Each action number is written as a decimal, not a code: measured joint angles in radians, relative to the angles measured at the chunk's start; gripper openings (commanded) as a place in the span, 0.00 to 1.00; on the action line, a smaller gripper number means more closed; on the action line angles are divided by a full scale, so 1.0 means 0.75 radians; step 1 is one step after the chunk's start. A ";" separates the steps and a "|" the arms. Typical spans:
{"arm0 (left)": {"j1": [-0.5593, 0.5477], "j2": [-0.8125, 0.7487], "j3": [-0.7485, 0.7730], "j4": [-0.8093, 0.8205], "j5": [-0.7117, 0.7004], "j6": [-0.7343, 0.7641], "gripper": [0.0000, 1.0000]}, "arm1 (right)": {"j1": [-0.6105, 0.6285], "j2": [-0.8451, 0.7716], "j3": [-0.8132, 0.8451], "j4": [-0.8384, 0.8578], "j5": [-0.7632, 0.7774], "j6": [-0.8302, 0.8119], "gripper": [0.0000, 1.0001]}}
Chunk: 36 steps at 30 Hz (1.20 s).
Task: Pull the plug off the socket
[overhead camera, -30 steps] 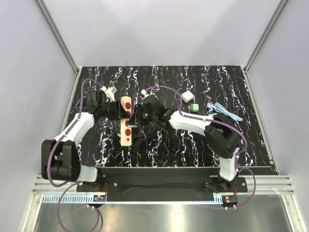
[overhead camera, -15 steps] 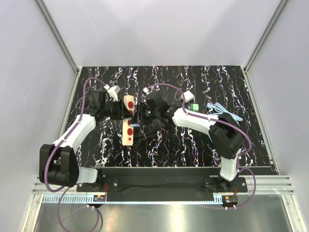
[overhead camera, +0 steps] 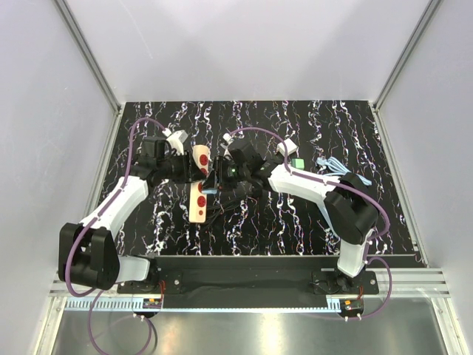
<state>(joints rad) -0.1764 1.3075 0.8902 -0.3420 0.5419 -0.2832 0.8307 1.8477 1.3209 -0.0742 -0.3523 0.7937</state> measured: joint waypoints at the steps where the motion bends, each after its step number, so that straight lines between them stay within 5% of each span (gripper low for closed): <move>1: 0.000 -0.002 0.000 -0.001 0.001 -0.001 0.00 | -0.003 0.000 -0.001 0.000 -0.007 0.000 0.00; 36: -0.065 -0.032 0.031 0.059 0.092 0.015 0.00 | -0.138 -0.292 -0.219 0.004 -0.163 -0.014 0.00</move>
<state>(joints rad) -0.2249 1.2839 0.9134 -0.2977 0.6109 -0.2718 0.7269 1.6283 1.1568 -0.0711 -0.4744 0.7830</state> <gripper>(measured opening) 0.391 0.378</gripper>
